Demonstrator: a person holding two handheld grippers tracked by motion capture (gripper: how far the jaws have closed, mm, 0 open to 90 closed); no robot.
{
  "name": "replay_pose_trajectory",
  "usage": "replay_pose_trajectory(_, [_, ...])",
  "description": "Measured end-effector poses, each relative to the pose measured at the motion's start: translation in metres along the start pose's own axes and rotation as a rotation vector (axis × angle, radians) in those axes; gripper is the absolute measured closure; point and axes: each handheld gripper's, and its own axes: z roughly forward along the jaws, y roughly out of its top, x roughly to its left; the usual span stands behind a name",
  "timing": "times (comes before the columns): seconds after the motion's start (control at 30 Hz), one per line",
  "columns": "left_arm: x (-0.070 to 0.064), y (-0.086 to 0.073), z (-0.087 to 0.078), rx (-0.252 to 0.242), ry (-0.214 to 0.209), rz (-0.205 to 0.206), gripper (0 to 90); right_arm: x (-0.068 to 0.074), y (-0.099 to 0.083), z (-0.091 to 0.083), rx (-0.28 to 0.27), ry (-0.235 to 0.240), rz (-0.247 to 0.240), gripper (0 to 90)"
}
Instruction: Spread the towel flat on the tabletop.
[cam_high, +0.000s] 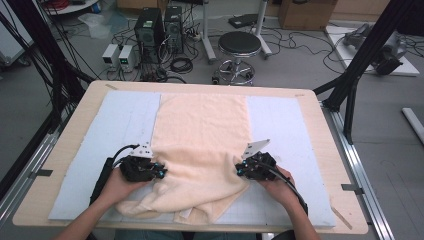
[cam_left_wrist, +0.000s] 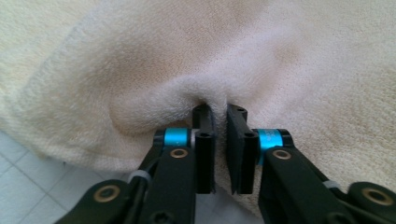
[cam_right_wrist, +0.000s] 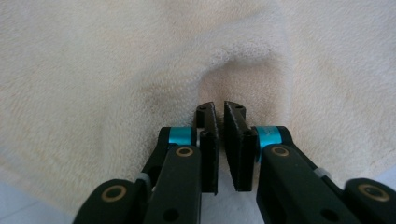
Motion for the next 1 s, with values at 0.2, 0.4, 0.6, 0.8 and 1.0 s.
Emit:
replay_pose_trajectory(0.2, [-0.002, -0.003, -0.017, -0.063, 0.023, -0.009, 84.6, -0.013, -0.008, -0.022, -0.004, 0.0, 0.018, 85.6])
replay_pose_trajectory(0.4, [-0.003, -0.007, -0.024, -0.072, 0.02, -0.021, 78.8, -0.033, -0.014, -0.035, -0.041, -0.054, 0.085, 79.6])
replay_pose_trajectory(0.6, [-0.005, -0.001, -0.028, -0.103, 0.013, 0.002, 63.3, -0.014, -0.008, -0.044, -0.084, -0.045, 0.03, 70.0])
replay_pose_trajectory(0.8, [-0.008, -0.005, -0.012, -0.023, -0.022, 0.017, 63.1, 0.005, -0.012, -0.041, -0.092, 0.002, -0.016, 66.9])
replay_pose_trajectory(1.0, [-0.008, -0.008, -0.007, 0.007, 0.009, 0.035, 75.7, 0.007, -0.019, -0.043, -0.129, -0.012, -0.001, 69.0])
